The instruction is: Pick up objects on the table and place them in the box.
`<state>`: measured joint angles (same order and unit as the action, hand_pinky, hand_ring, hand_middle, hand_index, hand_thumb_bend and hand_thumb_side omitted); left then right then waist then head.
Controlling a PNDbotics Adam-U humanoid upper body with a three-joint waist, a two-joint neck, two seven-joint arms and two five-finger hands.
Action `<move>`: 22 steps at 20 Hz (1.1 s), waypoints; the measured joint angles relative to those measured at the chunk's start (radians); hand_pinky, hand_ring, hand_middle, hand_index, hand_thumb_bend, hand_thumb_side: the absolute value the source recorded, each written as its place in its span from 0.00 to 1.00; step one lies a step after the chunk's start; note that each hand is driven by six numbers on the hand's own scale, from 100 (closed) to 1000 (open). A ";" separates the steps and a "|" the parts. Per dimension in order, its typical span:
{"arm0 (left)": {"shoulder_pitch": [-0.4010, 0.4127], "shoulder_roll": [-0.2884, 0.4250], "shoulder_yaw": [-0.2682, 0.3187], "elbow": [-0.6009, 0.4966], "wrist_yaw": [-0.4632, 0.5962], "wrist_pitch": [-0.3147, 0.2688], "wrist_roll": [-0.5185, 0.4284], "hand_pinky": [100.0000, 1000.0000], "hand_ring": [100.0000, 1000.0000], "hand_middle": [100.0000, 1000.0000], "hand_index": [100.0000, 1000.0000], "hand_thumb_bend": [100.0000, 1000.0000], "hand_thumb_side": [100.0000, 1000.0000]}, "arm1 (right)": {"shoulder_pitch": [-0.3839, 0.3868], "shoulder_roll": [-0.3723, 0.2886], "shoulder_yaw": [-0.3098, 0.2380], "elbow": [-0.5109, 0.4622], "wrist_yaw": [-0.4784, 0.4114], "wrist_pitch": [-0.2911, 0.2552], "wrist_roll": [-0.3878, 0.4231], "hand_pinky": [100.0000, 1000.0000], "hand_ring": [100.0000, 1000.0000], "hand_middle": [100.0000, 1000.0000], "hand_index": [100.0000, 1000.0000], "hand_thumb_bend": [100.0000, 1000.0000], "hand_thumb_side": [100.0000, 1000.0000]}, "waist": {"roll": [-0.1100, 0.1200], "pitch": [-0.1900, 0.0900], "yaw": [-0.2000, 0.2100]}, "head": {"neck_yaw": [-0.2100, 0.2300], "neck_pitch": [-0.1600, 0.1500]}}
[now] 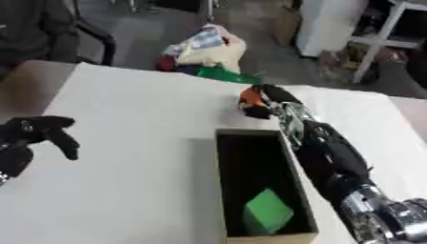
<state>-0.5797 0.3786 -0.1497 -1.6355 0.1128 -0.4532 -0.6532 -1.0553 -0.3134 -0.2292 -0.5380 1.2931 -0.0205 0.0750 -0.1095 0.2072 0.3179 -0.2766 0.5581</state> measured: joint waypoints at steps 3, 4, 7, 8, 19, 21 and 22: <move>0.000 0.000 0.000 0.000 0.000 0.000 0.000 0.66 0.52 0.51 0.89 0.00 0.93 | 0.001 0.002 -0.004 0.000 0.006 0.003 -0.026 0.77 0.71 0.65 0.98 0.00 0.44 | 0.000 0.001 0.004 | -0.004 -0.006; 0.000 0.000 0.000 0.000 -0.001 0.000 0.000 0.66 0.52 0.51 0.89 0.00 0.93 | 0.001 0.003 -0.005 -0.002 0.008 0.003 -0.038 0.77 0.71 0.63 0.98 0.00 0.43 | 0.000 0.001 0.004 | -0.005 -0.006; 0.000 0.000 0.000 0.000 -0.002 0.000 0.000 0.66 0.52 0.51 0.89 0.00 0.93 | 0.008 0.010 -0.011 -0.013 0.008 0.002 -0.078 0.75 0.65 0.49 0.96 0.00 0.26 | 0.000 0.001 0.005 | -0.008 -0.006; 0.001 0.000 0.000 0.000 -0.002 0.000 0.000 0.66 0.52 0.51 0.89 0.00 0.93 | 0.009 0.010 -0.012 -0.018 0.009 0.001 -0.093 0.74 0.64 0.47 0.96 0.00 0.24 | 0.000 0.001 0.005 | -0.008 -0.006; 0.024 -0.005 0.008 0.000 -0.007 0.003 -0.003 0.66 0.52 0.51 0.89 0.00 0.93 | 0.008 0.019 0.029 -0.104 -0.021 -0.084 -0.213 0.74 0.63 0.42 0.95 0.00 0.08 | 0.006 -0.023 -0.047 | 0.002 -0.003; 0.033 -0.006 0.012 0.001 -0.007 0.004 -0.004 0.66 0.52 0.51 0.89 0.00 0.93 | 0.008 0.019 0.067 -0.139 -0.042 -0.114 -0.196 0.74 0.63 0.43 0.96 0.00 0.07 | 0.011 -0.031 -0.070 | 0.012 0.005; 0.039 -0.006 0.013 0.001 -0.007 0.004 -0.004 0.66 0.52 0.51 0.89 0.00 0.93 | 0.008 0.018 0.088 -0.160 -0.054 -0.129 -0.184 0.74 0.63 0.43 0.96 0.00 0.08 | 0.014 -0.036 -0.081 | 0.017 0.008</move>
<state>-0.5406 0.3728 -0.1365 -1.6342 0.1056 -0.4491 -0.6574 -1.0476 -0.2950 -0.1415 -0.6975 1.2391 -0.1497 -0.1087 -0.0959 0.1717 0.2368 -0.2593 0.5665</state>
